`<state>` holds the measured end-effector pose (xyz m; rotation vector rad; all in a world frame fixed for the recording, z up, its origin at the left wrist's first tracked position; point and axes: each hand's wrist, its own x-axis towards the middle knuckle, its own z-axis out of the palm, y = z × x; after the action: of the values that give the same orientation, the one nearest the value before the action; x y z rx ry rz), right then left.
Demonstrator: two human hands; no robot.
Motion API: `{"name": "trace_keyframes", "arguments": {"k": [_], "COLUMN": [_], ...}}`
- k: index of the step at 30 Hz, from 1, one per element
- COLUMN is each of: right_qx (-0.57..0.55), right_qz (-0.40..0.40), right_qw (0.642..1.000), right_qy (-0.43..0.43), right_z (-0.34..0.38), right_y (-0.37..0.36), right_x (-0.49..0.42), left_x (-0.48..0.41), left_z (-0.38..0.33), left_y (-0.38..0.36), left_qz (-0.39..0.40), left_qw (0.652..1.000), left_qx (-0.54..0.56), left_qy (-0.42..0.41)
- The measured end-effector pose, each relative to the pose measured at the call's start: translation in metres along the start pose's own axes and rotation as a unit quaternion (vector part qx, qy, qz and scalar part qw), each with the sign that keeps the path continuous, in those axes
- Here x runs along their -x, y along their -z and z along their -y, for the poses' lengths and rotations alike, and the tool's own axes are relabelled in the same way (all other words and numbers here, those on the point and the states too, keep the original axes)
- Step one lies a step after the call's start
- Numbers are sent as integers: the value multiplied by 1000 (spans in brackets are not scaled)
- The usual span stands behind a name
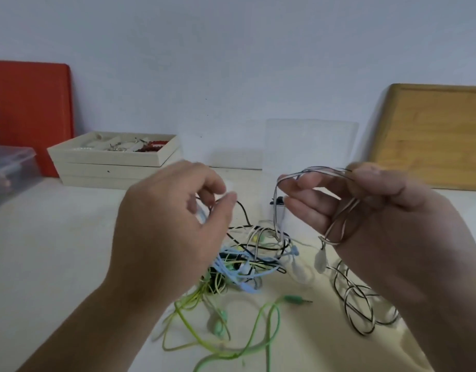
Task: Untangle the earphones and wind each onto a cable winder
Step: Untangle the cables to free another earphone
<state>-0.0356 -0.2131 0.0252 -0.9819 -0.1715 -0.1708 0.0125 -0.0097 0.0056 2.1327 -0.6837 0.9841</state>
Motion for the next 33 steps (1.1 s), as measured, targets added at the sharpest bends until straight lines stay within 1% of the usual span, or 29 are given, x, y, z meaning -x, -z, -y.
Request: {"name": "trace_keyframes", "arguments": {"k": [2,3,5,7,9,10,11,13,15,17,19,21,23,24,26,28,31,33], "right_qx": [-10,-17,-26,-40,-71,-84,-88,-75,-27,70,148,187,192,218,314,400,521,599], "right_qz": [23,43,72,81,113,113,101,70,34,-19,-41,-15,47,79,126,170,256,273], "right_qw": [1000,999,997,996,991,990,991,994,998,997,988,982,979,971,935,880,753,676], "right_qy": [-1,1,5,6,11,15,22,35,37,35,27,1,-43,-61,-110,-191,-309,-330], "right_z": [-1,-1,-2,0,2,3,4,8,11,15,20,27,34,36,41,42,38,32], "right_y": [4,5,7,10,13,13,15,13,12,13,20,30,38,43,48,51,46,42], "right_x": [-1,-1,-2,-3,-2,-2,-2,-1,-1,-3,-4,-5,-2,0,5,8,8,8], "left_x": [5,7,11,13,15,14,14,12,12,13,14,12,12,12,11,10,10,14], "left_z": [-5,-6,-5,-4,-4,-4,-3,-3,-1,3,7,11,13,13,9,4,4,6], "left_y": [-5,-9,-14,-18,-20,-21,-21,-19,-19,-20,-21,-20,-20,-19,-18,-17,-21,-26], "left_qz": [62,102,174,214,203,186,169,145,130,115,114,112,100,96,105,151,231,239], "left_qw": [995,990,981,973,970,970,970,971,971,974,973,972,975,976,977,970,950,949], "left_qx": [74,81,47,12,-30,-53,-69,-60,-44,-57,-83,-97,-90,-80,-59,-81,-159,-172], "left_qy": [36,52,67,87,132,148,159,182,195,188,183,181,178,177,176,174,137,109]}}
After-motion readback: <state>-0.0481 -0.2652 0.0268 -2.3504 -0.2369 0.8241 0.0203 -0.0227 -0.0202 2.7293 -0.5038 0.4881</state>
